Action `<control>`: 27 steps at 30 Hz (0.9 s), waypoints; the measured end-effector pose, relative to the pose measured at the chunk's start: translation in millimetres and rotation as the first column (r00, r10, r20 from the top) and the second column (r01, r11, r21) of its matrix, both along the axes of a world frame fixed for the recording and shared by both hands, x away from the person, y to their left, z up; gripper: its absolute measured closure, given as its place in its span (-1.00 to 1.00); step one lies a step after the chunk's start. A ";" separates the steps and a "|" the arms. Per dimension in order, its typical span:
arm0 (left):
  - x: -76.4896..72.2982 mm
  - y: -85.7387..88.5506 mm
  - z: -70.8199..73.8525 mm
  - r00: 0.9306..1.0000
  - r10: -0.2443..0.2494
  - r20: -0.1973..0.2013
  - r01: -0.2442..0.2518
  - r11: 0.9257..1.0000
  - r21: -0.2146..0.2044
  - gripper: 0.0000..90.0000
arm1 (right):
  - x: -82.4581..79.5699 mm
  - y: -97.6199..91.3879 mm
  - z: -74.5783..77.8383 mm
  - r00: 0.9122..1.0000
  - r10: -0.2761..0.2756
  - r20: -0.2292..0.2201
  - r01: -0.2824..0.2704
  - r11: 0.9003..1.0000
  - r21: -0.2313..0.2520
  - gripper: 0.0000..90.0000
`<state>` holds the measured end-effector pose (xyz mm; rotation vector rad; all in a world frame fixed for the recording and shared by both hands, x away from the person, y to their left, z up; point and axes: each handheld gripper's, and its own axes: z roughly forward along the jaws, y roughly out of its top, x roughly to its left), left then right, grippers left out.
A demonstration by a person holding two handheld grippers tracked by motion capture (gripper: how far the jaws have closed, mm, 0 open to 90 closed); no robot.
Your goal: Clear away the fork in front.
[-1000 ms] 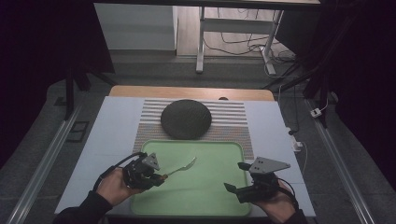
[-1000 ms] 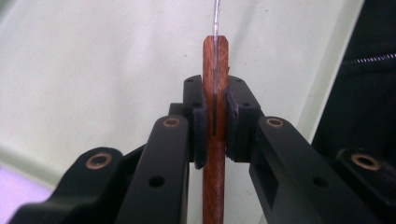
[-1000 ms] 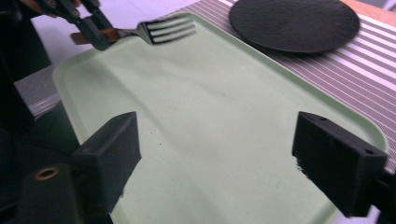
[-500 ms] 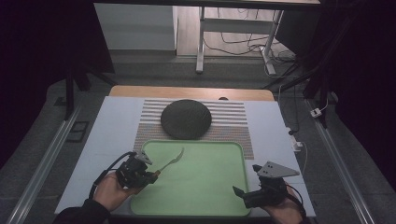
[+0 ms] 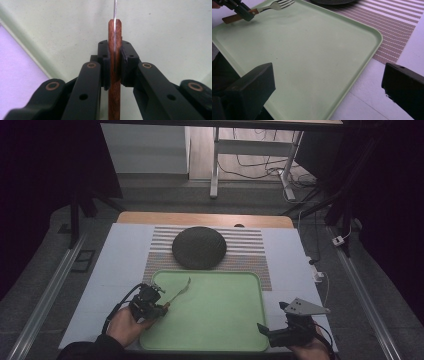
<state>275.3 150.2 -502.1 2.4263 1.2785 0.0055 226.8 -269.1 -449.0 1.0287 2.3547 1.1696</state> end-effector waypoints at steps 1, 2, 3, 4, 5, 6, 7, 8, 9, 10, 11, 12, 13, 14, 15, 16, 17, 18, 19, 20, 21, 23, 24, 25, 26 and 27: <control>0.0 0.0 0.0 1.000 0.000 0.000 0.000 1.000 0.000 0.76 | 0.0 0.0 0.0 1.000 0.000 0.000 0.000 1.000 0.000 -1.00; 0.5 -1.6 -1.2 1.000 0.004 0.000 -0.004 1.000 0.015 0.76 | -0.5 0.0 -0.6 1.000 0.005 -0.003 -0.005 1.000 -0.006 -1.00; 1.3 -4.4 -3.5 1.000 0.005 -0.003 -0.005 0.999 0.038 0.76 | -0.8 0.1 -0.8 1.000 0.006 -0.006 -0.006 1.000 -0.010 -1.00; 1.3 -4.4 -3.5 1.000 0.005 -0.003 -0.005 0.999 0.038 0.76 | -0.8 0.1 -0.8 1.000 0.006 -0.006 -0.006 1.000 -0.010 -1.00; 1.8 -5.6 -4.5 1.000 0.002 -0.007 -0.001 0.999 0.051 0.75 | -1.0 0.4 -1.5 1.000 0.014 -0.009 -0.014 1.000 -0.017 -1.00; 1.7 -6.5 -4.6 1.000 0.002 -0.002 -0.002 0.999 0.053 0.75 | -1.1 0.5 -1.6 1.000 0.016 -0.011 -0.016 1.000 -0.022 -1.00; 1.9 -7.3 -4.5 1.000 0.002 -0.002 -0.002 0.998 0.057 0.75 | -1.2 0.6 -1.7 1.000 0.017 -0.011 -0.017 1.000 -0.023 -1.00; 2.0 -7.2 -4.6 1.000 0.005 -0.003 -0.005 0.998 0.056 0.75 | -1.3 0.5 -1.6 1.000 0.018 -0.012 -0.018 1.000 -0.023 -1.00; 2.0 -7.2 -4.6 1.000 0.005 -0.003 -0.005 0.998 0.056 0.74 | -1.3 0.5 -1.7 1.000 0.018 -0.014 -0.018 1.000 -0.022 -1.00; 2.5 -5.7 -5.0 1.000 0.007 -0.008 -0.006 0.999 0.045 0.73 | -1.3 0.4 -1.8 1.000 0.015 -0.016 -0.015 1.000 -0.019 -1.00; 2.8 -4.7 -5.0 1.000 0.006 -0.013 -0.006 0.999 0.036 0.72 | -1.4 0.2 -1.7 1.000 0.013 -0.017 -0.013 1.000 -0.019 -1.00; 2.8 -4.7 -5.0 1.000 0.006 -0.013 -0.006 0.999 0.036 0.69 | -1.4 0.2 -1.7 1.000 0.013 -0.017 -0.013 1.000 -0.019 -1.00; 3.1 -3.9 -4.7 1.000 0.006 -0.017 -0.005 1.000 0.030 0.61 | -1.4 -0.4 -1.6 1.000 0.013 -0.018 -0.013 1.000 -0.017 -1.00; 3.3 -1.9 -1.8 1.000 0.001 -0.009 -0.001 1.000 0.005 0.56 | -1.6 -0.6 -1.6 1.000 0.012 -0.019 -0.012 1.000 -0.016 -1.00; 3.3 -1.0 0.9 1.000 0.000 0.001 0.000 1.000 -0.009 0.53 | -1.7 -1.0 -1.5 1.000 0.011 -0.020 -0.011 1.000 -0.016 -1.00; 3.2 -0.1 4.1 1.000 -0.004 0.016 0.004 1.000 -0.019 0.49 | -1.8 -1.5 -1.2 1.000 0.010 -0.022 -0.011 1.000 -0.017 -1.00; 3.4 0.7 7.3 1.000 -0.005 0.031 0.006 1.000 -0.030 0.47 | -1.9 -1.9 -1.2 1.000 0.008 -0.023 -0.009 1.000 -0.017 -1.00; 4.1 1.7 10.4 0.999 -0.009 0.044 0.011 0.999 -0.044 0.47 | -2.0 -2.2 -1.2 1.000 0.008 -0.025 -0.008 1.000 -0.013 -1.00; 5.0 2.5 13.3 0.998 -0.010 0.058 0.013 0.998 -0.055 0.47 | -2.0 -2.6 -1.3 1.000 0.007 -0.024 -0.008 1.000 -0.009 -1.00; 6.2 3.2 15.8 0.997 -0.011 0.072 0.015 0.998 -0.065 0.50 | -2.3 -2.9 -1.1 1.000 0.004 -0.027 -0.004 1.000 -0.009 -1.00; 7.8 3.7 17.9 0.997 -0.012 0.082 0.018 0.997 -0.074 0.56 | -2.5 -3.3 -1.1 1.000 0.004 -0.027 -0.005 1.000 -0.010 -1.00; 12.0 4.9 20.8 0.995 -0.017 0.095 0.026 0.995 -0.092 0.67 | -3.3 -3.8 -0.7 1.000 0.002 -0.028 -0.002 1.000 -0.015 -1.00; 14.5 5.3 21.5 0.995 -0.017 0.099 0.027 0.994 -0.103 0.73 | -3.6 -4.0 -0.7 1.000 0.001 -0.028 -0.002 1.000 -0.016 -1.00; 14.5 5.3 21.5 0.995 -0.017 0.099 0.027 0.994 -0.103 0.78 | -4.0 -4.2 -0.6 1.000 0.001 -0.028 -0.002 1.000 -0.018 -1.00; 19.6 6.4 22.2 0.994 -0.018 0.104 0.031 0.992 -0.126 0.84 | -4.2 -4.3 -0.7 1.000 0.001 -0.027 -0.002 1.000 -0.017 -1.00; 22.0 6.8 22.3 0.994 -0.023 0.107 0.037 0.990 -0.134 0.89 | -4.6 -4.3 -0.7 1.000 0.001 -0.028 -0.001 1.000 -0.018 -1.00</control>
